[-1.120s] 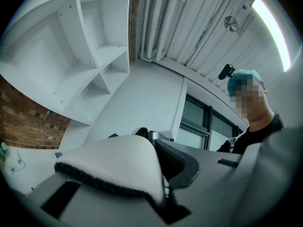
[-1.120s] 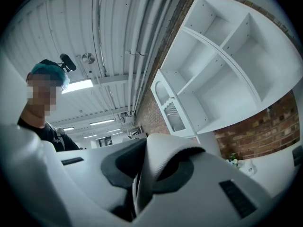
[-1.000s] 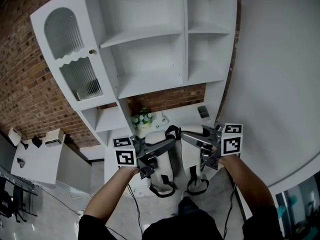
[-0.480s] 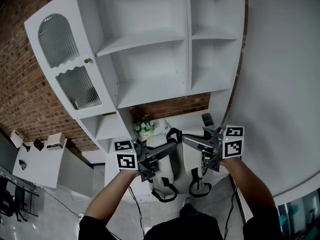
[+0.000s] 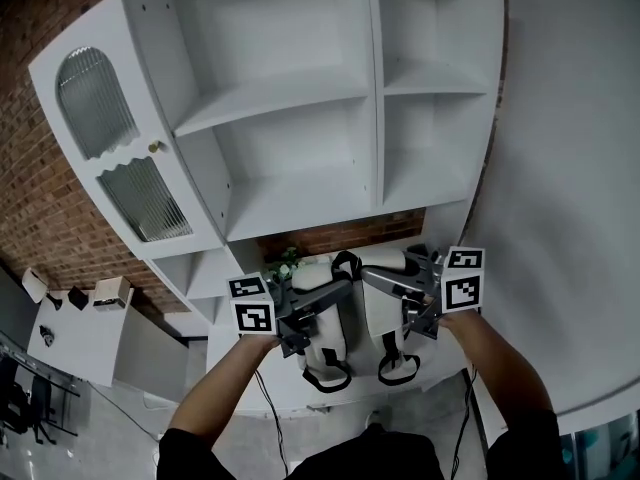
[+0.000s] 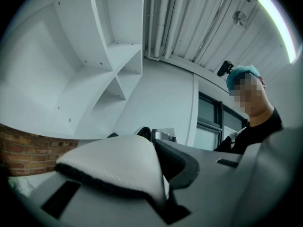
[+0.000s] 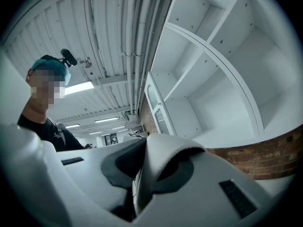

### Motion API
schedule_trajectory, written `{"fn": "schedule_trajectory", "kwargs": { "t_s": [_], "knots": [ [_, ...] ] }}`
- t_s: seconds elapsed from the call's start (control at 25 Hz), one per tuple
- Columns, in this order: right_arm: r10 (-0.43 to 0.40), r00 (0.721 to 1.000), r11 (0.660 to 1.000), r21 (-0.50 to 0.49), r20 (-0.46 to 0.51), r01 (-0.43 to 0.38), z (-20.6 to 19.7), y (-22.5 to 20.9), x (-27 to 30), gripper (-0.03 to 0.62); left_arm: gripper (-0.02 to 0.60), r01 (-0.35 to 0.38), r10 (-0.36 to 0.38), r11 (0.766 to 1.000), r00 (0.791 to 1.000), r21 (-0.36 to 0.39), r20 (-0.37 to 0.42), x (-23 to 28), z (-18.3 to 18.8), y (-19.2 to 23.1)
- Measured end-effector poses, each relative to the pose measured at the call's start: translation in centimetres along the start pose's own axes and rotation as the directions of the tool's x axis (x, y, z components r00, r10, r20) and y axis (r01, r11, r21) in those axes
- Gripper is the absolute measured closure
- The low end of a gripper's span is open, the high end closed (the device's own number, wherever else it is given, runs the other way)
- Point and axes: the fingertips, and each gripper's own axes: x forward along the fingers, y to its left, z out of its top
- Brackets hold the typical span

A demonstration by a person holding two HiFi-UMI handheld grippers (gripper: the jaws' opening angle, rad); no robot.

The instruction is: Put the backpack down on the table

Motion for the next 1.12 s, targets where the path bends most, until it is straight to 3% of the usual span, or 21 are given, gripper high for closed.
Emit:
{"fn": "schedule_trajectory", "kwargs": {
  "t_s": [0.48,0.72,1.12],
  "knots": [
    [0.072,0.997,0.997,-0.002,-0.043,-0.072,0.7,-7.3,-1.3,0.543,0.522,-0.051,0.051,0.999,0.999,-0.013,0.013,2.8,0.5,6.9],
    [0.105,0.994,0.994,0.008,-0.033,-0.105,0.2,-8.4,-2.4,0.542,0.522,-0.055,0.055,0.998,0.998,0.004,0.004,3.7,-0.2,8.2],
    [0.087,0.995,0.994,0.073,-0.038,-0.084,-3.3,-9.8,-2.3,0.542,0.522,-0.077,0.077,0.997,0.997,-0.022,-0.022,3.0,-3.8,9.7]
  ]
}}
